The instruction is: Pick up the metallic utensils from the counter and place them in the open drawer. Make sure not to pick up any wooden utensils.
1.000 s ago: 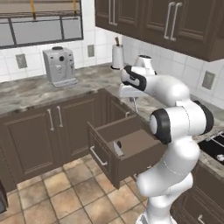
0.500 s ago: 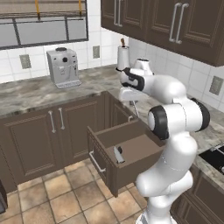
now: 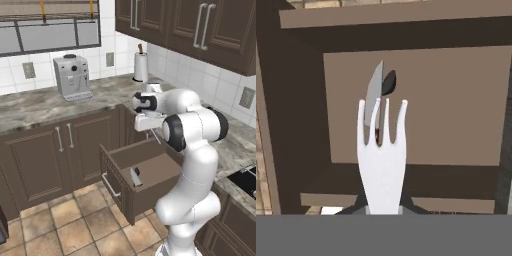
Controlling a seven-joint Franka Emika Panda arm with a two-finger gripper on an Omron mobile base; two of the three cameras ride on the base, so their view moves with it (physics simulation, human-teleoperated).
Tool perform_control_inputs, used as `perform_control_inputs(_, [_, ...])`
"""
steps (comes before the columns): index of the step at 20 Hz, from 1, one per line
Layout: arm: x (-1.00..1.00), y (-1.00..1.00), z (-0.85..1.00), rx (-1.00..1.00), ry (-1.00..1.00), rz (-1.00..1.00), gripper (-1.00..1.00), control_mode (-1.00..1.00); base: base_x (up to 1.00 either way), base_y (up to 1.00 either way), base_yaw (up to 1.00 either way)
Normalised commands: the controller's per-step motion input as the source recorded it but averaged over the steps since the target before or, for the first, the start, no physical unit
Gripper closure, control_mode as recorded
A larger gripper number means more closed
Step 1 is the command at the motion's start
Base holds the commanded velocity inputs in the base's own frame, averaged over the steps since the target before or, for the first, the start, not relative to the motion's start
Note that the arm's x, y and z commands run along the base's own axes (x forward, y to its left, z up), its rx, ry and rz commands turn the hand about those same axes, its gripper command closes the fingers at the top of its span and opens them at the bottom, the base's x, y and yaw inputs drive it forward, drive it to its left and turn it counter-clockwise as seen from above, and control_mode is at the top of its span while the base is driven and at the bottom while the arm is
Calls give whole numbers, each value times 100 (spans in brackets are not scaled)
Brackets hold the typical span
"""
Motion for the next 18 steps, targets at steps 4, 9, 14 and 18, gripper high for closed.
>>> perform_control_inputs(4, [-7, 0, -65, -18, -3, 1, 100, -100, 0, 0, 0])
perform_control_inputs(9, [-3, 0, -56, -9, 0, 0, 100, -100, 0, 0, 0])
perform_control_inputs(14, [-5, 0, -45, -4, 0, 0, 100, -100, 0, 0, 0])
perform_control_inputs(18, [-12, 0, -41, 0, 0, 0, 100, -100, 0, 0, 0])
